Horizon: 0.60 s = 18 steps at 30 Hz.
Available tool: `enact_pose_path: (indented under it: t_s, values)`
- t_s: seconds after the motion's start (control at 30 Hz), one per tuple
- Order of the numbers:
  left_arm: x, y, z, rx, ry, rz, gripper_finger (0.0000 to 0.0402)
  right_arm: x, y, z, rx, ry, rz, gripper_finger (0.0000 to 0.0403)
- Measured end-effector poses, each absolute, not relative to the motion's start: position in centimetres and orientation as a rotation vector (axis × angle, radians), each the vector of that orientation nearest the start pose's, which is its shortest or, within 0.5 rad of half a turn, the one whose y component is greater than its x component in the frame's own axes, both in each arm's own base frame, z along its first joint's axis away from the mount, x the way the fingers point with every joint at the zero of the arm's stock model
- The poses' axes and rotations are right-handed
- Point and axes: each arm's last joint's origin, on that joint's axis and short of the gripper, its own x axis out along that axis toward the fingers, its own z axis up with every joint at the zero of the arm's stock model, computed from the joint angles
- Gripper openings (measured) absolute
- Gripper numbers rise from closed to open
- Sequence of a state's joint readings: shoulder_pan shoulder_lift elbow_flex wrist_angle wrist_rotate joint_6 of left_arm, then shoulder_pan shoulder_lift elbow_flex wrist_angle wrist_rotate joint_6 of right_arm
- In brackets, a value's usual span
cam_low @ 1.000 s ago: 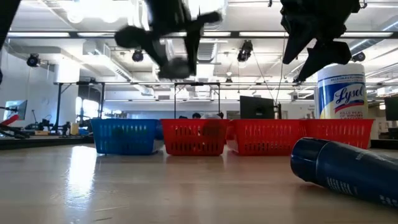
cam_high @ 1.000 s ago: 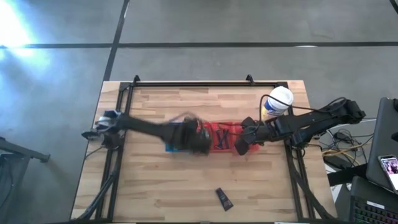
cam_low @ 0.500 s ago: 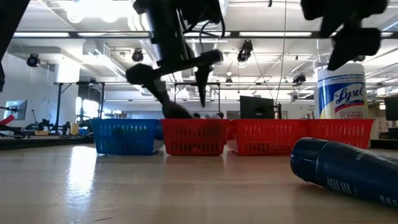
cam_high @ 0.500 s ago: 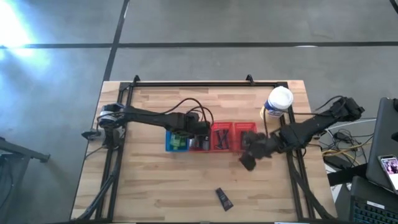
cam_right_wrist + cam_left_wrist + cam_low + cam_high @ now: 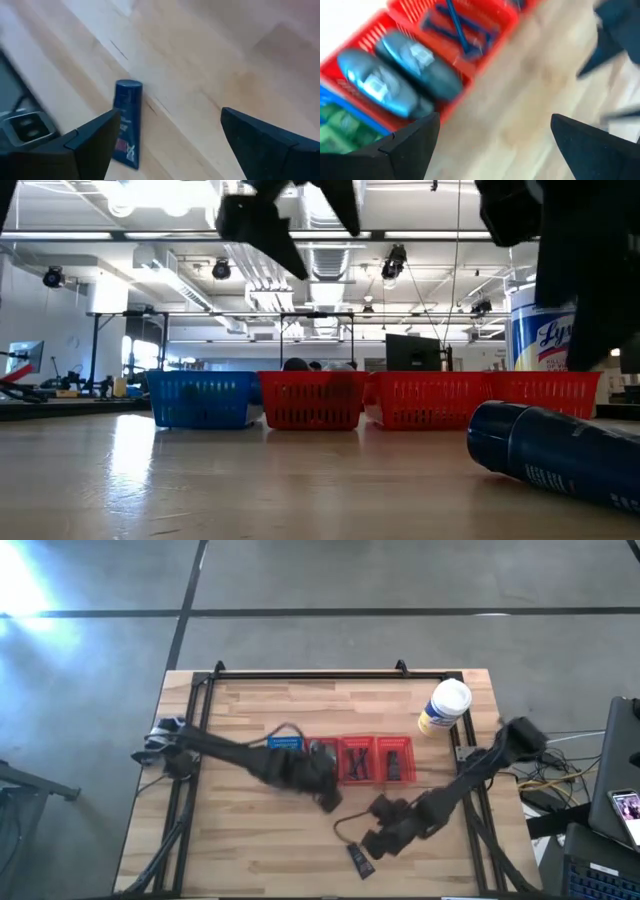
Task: Pick & Place Travel size toiletries
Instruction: Put the blue shave cream into the right red bin
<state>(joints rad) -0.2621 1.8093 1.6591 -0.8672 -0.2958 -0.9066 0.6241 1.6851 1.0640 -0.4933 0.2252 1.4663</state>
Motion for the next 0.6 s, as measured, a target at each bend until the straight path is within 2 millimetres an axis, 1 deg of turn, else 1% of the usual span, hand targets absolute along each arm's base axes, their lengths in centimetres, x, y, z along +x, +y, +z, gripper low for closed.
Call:
enact_pose_path:
  t_s: [0.1,0.17,0.3,0.4,0.47,0.53,0.6]
  values:
    - [35.6,-11.8,29.9,-0.478,0.941,0.404,0.0384,28.5,20.2,17.6,0.845,1.046,-0.485,0.0334]
    - [34.3,-13.5,29.9,-0.447,0.970,0.369,0.0385,30.0,21.3,17.3,0.850,1.052,-0.485,0.0334]
    - [32.0,-15.9,30.1,-0.400,0.970,0.316,0.0384,32.2,23.0,16.5,0.841,1.127,-0.516,0.0342]
    - [30.5,-16.7,30.3,-0.373,0.952,0.300,0.0385,33.0,23.7,15.6,0.816,1.200,-0.592,0.0341]
    - [29.6,-16.8,30.2,-0.369,0.939,0.307,0.0385,33.5,24.0,14.8,0.802,1.243,-0.611,0.0328]
    - [28.8,-16.6,29.9,-0.369,0.938,0.320,0.0384,34.0,23.9,14.3,0.797,1.264,-0.619,0.0301]
    - [28.0,-16.2,29.6,-0.382,0.932,0.326,0.0383,34.5,23.7,14.0,0.800,1.282,-0.626,0.0261]
